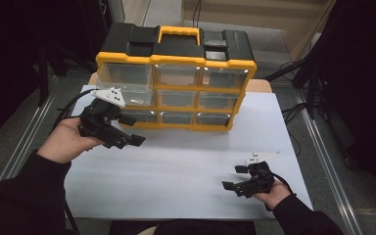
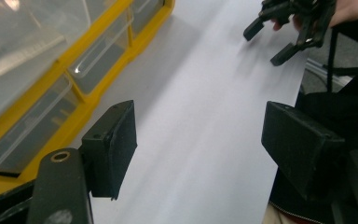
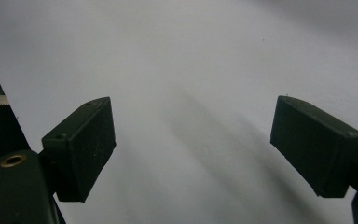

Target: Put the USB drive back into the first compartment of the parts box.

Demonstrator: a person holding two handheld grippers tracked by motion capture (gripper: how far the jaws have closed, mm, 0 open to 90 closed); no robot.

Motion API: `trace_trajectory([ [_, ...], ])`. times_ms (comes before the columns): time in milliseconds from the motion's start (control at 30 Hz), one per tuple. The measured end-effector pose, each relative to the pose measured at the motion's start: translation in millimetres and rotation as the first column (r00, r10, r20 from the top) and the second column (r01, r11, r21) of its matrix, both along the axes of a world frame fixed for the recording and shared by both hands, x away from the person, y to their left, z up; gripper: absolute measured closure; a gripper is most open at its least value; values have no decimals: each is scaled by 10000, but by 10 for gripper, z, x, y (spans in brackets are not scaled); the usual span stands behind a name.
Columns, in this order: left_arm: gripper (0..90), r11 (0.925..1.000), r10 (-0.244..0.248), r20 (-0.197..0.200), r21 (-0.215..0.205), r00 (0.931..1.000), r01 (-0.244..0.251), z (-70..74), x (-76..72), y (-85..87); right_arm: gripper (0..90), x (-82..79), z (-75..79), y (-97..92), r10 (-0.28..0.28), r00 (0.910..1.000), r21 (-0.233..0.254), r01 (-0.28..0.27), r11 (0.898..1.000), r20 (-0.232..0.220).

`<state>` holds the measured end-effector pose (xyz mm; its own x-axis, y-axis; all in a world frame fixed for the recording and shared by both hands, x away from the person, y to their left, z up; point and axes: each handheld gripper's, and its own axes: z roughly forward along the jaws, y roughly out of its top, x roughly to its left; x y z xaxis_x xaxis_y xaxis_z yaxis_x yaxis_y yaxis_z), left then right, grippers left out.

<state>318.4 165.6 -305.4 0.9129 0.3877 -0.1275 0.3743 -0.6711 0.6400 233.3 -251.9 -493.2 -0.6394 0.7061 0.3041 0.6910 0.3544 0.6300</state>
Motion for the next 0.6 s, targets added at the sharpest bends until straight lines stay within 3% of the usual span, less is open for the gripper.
trace_trajectory([
  [267,278,9996,268,-21,-130,9996,-268,-263,-68,10,121,7,-2,-27,-134,9999,19,134,9999,3],
  [433,278,9984,532,-248,-192,9983,-537,-468,-71,8,121,5,-1,-30,-163,9999,29,163,9999,-28],
  [600,278,9958,868,-127,-265,9961,-872,-601,-88,-15,121,11,-5,-30,-155,9999,-23,155,9999,-8],
])
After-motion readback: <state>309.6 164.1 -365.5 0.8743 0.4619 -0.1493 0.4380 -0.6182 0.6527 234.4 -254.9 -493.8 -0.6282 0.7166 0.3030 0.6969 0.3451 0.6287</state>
